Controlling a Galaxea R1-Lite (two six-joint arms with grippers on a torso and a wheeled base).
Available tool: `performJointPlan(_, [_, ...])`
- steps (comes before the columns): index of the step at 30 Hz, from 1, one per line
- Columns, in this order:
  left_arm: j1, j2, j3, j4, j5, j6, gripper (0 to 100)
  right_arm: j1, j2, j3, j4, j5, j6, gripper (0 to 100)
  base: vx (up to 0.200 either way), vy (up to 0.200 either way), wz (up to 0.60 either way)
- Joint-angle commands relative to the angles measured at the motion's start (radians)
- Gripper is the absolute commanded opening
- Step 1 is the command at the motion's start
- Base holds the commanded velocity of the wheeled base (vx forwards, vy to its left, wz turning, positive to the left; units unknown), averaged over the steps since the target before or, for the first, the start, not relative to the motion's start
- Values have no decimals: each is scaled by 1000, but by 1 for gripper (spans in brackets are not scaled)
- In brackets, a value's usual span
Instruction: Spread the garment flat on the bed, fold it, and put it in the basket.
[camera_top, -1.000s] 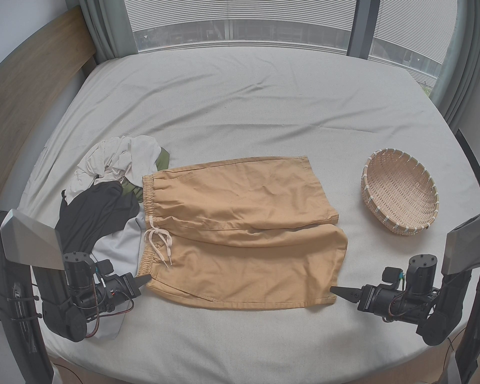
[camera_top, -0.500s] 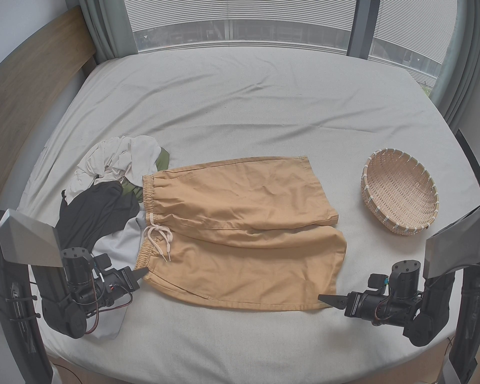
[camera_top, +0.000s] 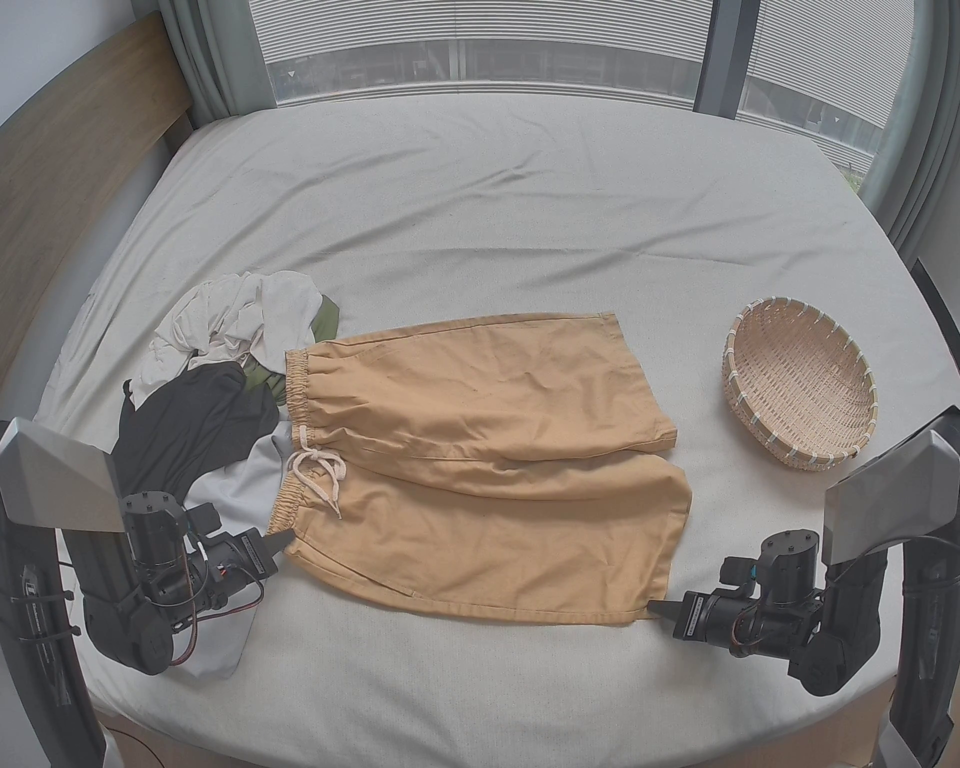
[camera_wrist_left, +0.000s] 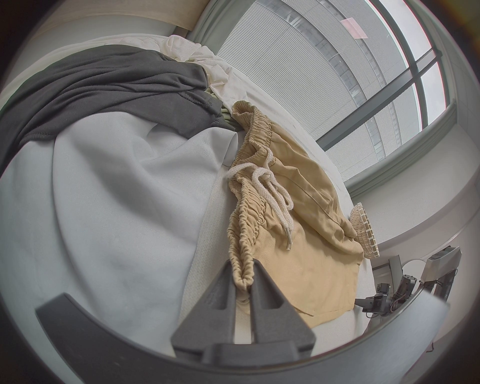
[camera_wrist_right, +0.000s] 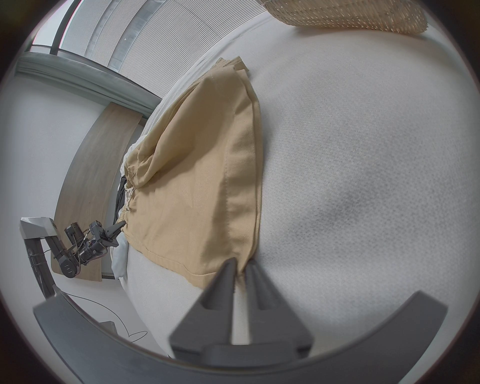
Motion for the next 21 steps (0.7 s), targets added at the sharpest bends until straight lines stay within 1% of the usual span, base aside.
performJointPlan(1, [0,-1,2,0,0,-1,0,-2,-8,23,-1,0,0,0,0,0,0])
performJointPlan(5, [-10,-24,19,1,-9,-5,0,-7,-104,108,0,-1,-6,0,0,0,0])
performJointPlan(7, [-11,-28,22,1,-9,-5,0,-7,-108,112,0,-1,-8,0,0,0,0])
performJointPlan(9, [-17,-71,72,1,-43,-2,0,-11,-183,160,4,0,-12,0,0,0,0])
performJointPlan(12, [-17,-84,95,3,-59,-4,0,-10,-199,180,4,0,-14,0,0,0,0])
performJointPlan(13, [-14,-93,129,4,-72,7,0,-11,-199,213,5,0,-44,0,0,0,0])
performJointPlan(14, [-13,-90,145,6,-72,19,0,-11,-196,213,11,-1,-57,0,0,0,0])
performJointPlan(18, [0,-62,194,6,-74,75,0,-10,-180,213,19,-3,-66,0,0,0,0])
performJointPlan(21, [20,-45,206,7,-91,111,0,1,-177,213,59,-3,-72,0,0,0,0])
